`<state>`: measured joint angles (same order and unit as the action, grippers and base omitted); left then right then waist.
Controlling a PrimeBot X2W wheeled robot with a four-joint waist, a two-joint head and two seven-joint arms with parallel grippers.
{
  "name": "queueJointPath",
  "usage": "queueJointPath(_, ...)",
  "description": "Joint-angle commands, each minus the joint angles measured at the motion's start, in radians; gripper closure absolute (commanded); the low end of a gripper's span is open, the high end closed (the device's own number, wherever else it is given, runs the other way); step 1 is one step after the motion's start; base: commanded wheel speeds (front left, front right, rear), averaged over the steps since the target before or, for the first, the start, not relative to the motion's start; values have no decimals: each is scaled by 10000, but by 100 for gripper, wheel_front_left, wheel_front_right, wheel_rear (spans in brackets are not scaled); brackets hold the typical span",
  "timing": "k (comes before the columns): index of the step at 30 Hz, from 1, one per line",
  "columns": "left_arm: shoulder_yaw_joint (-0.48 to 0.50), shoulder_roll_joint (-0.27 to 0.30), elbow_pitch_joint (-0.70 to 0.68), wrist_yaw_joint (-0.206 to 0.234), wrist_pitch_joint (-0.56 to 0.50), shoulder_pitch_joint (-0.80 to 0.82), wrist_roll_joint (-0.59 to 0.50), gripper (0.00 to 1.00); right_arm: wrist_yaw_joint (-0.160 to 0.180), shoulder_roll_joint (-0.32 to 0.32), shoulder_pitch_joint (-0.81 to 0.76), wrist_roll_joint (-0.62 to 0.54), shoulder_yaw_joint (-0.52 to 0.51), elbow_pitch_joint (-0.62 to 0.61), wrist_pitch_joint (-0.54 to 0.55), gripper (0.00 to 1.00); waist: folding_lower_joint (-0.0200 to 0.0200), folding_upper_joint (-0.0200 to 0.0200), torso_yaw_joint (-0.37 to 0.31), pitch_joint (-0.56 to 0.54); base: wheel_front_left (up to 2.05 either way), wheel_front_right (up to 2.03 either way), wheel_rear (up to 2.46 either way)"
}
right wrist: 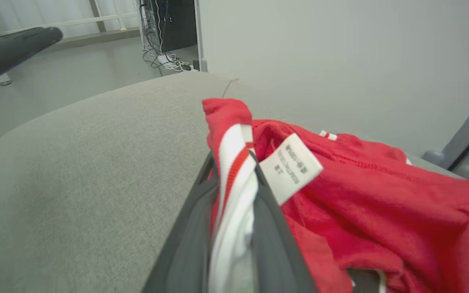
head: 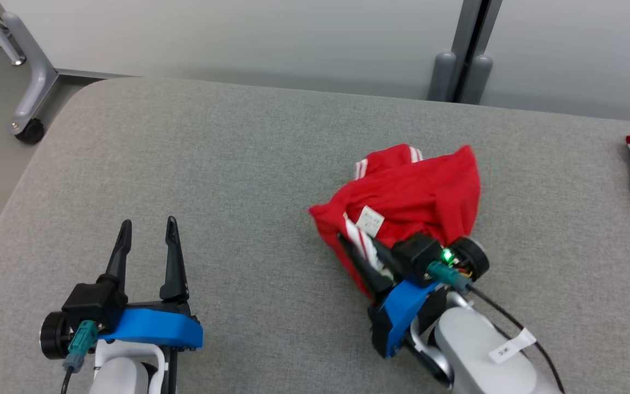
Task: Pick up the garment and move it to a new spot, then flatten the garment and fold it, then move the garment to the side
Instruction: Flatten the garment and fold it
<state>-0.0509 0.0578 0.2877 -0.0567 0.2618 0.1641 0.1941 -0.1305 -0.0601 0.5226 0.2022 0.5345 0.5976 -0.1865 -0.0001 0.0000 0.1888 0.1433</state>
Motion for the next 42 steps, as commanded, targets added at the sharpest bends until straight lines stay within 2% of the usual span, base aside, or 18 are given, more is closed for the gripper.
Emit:
queueJointPath(1,-39,-14,-13,-7,46,10,38,0,-4,65,-269,119,390,84,-36,100,1,0,59,41,0,0,0)
queueJointPath(5,-18,-31,27,-17,46,84,72,0,-5,102,-580,643,1527,40,-124,100,1,0,78,93,0,0,0)
queueJointPath(6,-8,-34,43,-9,46,93,56,0,-5,102,-617,769,1780,-19,-161,87,1,0,67,103,0,0,0)
queueJointPath(7,6,-38,54,-6,45,100,57,0,-5,91,-646,913,2000,-76,-193,16,1,0,44,104,0,0,0)
queueJointPath(8,20,-43,65,-2,45,103,62,0,-5,87,-676,994,2225,-117,-219,0,1,0,15,102,0,0,0)
queueJointPath(11,48,-48,94,12,45,89,58,0,-4,90,-723,1251,2654,-288,-347,0,1,0,-100,63,0,0,0)
queueJointPath(14,100,-55,102,23,45,74,32,0,-4,88,-568,1289,2588,-487,-483,0,1,0,-241,-8,0,0,0)
queueJointPath(21,211,-55,21,24,45,-118,-33,0,-4,32,-310,580,1370,-669,-625,0,1,0,-491,-181,0,0,0)
queueJointPath(30,327,-51,-94,-44,45,-283,-128,0,-4,-722,-323,-400,-325,-1312,44,0,1,0,-649,-226,0,0,0)
queueJointPath(35,279,-56,-91,-57,45,-213,-133,0,-4,-962,-617,-700,-625,-1446,541,0,1,0,-542,-149,0,0,0)
queueJointPath(42,182,-65,-89,-36,45,-19,-52,0,-4,-1072,-676,-941,-562,-776,827,0,1,0,-192,117,0,0,0)
